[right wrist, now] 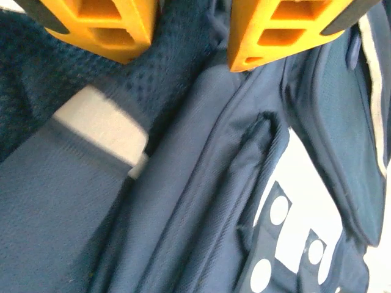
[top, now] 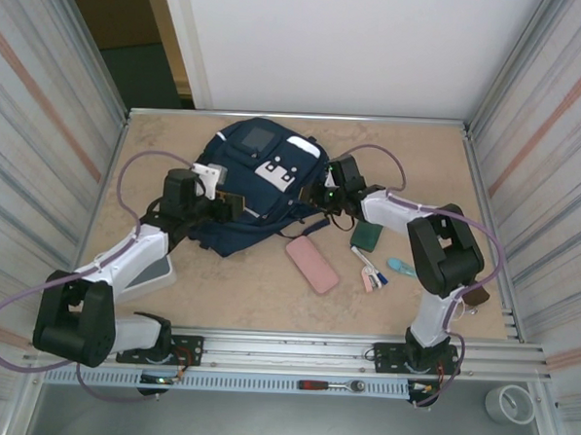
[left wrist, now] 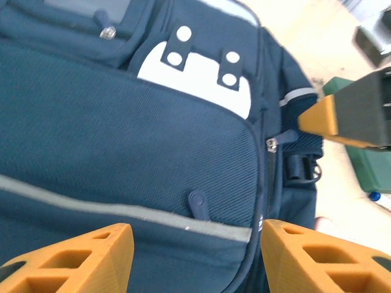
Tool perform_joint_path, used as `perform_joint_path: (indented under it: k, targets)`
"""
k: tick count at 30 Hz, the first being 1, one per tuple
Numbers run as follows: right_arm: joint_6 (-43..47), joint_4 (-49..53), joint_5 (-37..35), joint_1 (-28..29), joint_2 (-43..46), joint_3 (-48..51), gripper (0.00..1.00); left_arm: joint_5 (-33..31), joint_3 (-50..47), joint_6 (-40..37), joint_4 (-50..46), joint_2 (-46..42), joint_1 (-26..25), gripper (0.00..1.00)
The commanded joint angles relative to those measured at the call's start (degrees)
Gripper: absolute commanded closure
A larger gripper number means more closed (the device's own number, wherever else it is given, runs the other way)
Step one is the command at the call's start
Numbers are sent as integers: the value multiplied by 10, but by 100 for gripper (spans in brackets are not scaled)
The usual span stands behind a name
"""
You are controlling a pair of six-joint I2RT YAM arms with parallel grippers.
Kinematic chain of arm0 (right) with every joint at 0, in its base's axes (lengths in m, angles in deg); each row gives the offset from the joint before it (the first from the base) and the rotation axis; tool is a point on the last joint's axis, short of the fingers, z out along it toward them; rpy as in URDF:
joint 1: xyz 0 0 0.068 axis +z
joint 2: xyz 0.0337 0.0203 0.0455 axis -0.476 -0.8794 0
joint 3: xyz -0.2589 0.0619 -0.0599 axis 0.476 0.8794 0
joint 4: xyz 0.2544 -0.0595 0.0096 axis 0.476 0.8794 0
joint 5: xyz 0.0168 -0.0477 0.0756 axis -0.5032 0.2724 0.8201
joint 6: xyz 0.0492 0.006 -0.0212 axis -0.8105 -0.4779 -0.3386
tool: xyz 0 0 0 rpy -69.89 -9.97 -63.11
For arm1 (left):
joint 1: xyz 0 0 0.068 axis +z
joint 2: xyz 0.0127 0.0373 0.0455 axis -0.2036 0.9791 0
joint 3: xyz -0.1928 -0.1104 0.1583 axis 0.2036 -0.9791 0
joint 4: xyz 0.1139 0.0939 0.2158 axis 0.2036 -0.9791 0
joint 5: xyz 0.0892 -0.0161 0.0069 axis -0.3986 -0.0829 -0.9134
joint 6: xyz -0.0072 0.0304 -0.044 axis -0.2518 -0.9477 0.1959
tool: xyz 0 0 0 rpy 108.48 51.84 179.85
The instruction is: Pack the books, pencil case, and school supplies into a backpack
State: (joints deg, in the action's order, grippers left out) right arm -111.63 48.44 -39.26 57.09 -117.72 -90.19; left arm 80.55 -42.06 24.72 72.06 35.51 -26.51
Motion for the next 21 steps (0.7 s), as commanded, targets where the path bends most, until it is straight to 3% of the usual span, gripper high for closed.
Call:
perform_joint_path:
  k: [1, 5, 11, 13, 18, 21]
  targets:
    - [77, 69, -77, -1, 30, -22, 58, -42, -8, 25, -20, -1, -9, 42]
    - [93, 85, -95, -13, 5, -45, 49, -77, -12, 39, -25, 21, -6, 41]
    - [31, 48, 57, -58, -92, -115, 45, -73, -14, 58, -9, 56, -4, 40]
    - [21, 51, 66, -57, -106, -129, 54, -84, -23, 65, -2, 61, -4, 40]
    - [14, 32, 50, -41, -82, -83, 87, -105, -44, 84, 35, 80, 4, 40]
    - [-2, 10, 53, -24, -62, -48, 92, -100, -35, 93, 46, 105, 19, 40]
